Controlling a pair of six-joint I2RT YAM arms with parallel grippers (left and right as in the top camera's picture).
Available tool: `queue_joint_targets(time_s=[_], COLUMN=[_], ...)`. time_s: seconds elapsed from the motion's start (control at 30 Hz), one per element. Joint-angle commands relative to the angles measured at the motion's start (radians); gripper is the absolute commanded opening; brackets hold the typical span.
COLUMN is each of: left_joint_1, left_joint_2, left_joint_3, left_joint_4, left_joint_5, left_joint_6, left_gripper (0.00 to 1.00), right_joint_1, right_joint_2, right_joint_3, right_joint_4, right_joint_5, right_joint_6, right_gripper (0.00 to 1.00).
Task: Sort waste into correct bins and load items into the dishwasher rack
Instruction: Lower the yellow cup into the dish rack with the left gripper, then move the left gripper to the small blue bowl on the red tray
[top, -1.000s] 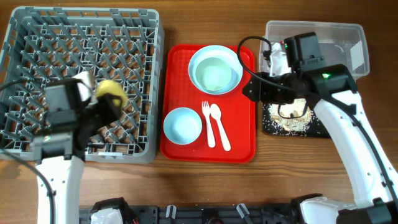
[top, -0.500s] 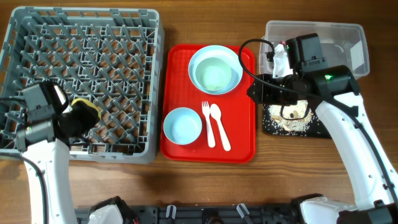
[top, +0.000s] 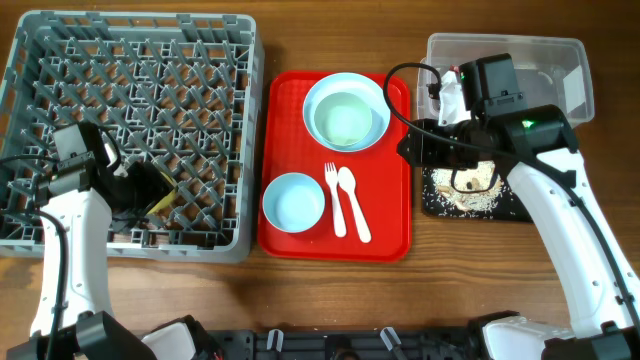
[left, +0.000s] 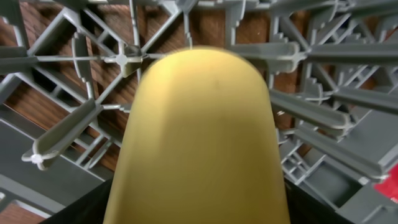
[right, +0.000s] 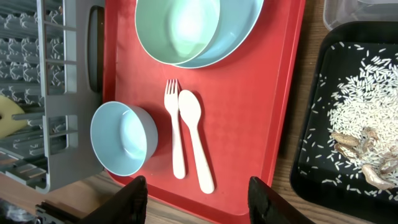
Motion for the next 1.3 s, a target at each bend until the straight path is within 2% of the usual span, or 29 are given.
queue_joint_targets(time_s=[0.0,0.3,0.43,0.63,0.77,0.9,1.1,1.27], left_joint_1=[0.003,0.003,0.002,-0.04,-0.168,-0.334,-0.616,-0.815], left_joint_2=[0.01,-0.032,-0.101,-0.257,-0.327,-0.327,-0.252,-0.134], left_joint_3=[0.018,0.027,0.055,0.064,0.064,0.064,0.064,0.064], left_joint_4=[0.001,0.006,0.006,0.037,0.04,0.044,0.082,0.142], left_joint_5=[-0.005,0.043,0.09,0.179,0.179,0.142,0.054,0.035], left_joint_6=[-0.006,-0.006,-0.005,-0.005,-0.005,-0.006,-0.006,-0.006], left_gripper=[1.0,1.0,1.0,1.0,1.0,1.0,1.0,1.0], right_joint_1=[-0.002,-0.002,-0.002,-0.002,-0.003,-0.003,-0.016,-0.069], right_joint_2=[-0.013,-0.013,-0.013,-0.013,-0.013,-0.013,-0.013,-0.013], right_joint_3=[-0.002,-0.002,-0.002,-0.002,-0.002,-0.002,-0.002,-0.002], right_joint_4=[-0.003,-0.007,-0.008,-0.013,-0.025,-0.058,-0.071,-0.08], right_joint_5=[0.017,0.018,0.018,0.066,0.143,0.269,0.317,0.316], right_joint_6=[-0.02,-0.02,-0.021,-0.02,-0.007,0.067,0.113,0.141], right_gripper=[0.53,0.53,0.52,0.59,0.62,0.67,0.77,0.78])
